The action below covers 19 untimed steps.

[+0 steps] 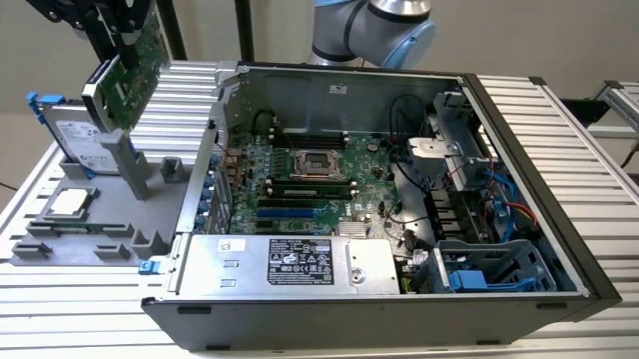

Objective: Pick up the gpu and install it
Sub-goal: 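Pick up the gpu and move the gpu toward the slot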

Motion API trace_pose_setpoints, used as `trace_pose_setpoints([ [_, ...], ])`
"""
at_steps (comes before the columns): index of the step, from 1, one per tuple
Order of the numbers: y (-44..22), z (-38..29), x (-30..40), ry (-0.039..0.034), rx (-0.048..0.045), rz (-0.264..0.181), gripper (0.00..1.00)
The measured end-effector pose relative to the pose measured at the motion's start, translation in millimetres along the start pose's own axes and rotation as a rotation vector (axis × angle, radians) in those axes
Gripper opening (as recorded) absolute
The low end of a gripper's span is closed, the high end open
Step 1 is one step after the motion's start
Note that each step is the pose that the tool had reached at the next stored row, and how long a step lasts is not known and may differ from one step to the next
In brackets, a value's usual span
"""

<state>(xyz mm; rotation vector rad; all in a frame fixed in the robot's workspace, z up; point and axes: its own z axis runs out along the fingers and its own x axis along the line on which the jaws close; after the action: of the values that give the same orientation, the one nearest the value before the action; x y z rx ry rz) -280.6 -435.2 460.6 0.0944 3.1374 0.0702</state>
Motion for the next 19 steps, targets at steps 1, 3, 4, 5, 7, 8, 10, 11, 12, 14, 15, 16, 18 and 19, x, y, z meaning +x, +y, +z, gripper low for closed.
trace_pose_setpoints([
  [1,0.1,0.1,-2.6,0.0001,0.0001,0.000,0.00],
  [3,0.4,0.1,-7.4,0.0004,0.0003,0.000,0.00],
  [4,0.6,0.1,-10.0,0.0007,0.0004,0.000,0.00],
  [5,0.7,0.1,-12.3,0.0008,0.0006,0.000,0.00],
  [7,1.0,0.1,-17.2,0.0012,0.0009,0.000,0.00],
  [8,1.2,0.1,-19.6,0.0013,0.0010,0.000,0.00],
  [10,1.5,0.1,-24.2,0.0016,0.0013,0.000,0.00],
  [11,1.6,0.1,-26.6,0.0017,0.0014,0.000,0.00],
  [12,1.7,0.1,-28.9,0.0018,0.0015,0.000,0.00],
  [14,2.0,0.1,-33.9,0.0022,0.0018,0.000,0.00],
  [15,2.2,0.2,-36.2,0.0023,0.0018,0.000,0.00],
  [16,2.3,0.2,-38.5,0.0024,0.0020,0.000,0.00],
  [18,2.6,0.2,-43.1,0.0027,0.0023,0.000,0.00],
  [19,2.7,0.2,-45.4,0.0029,0.0025,0.000,0.00],
])
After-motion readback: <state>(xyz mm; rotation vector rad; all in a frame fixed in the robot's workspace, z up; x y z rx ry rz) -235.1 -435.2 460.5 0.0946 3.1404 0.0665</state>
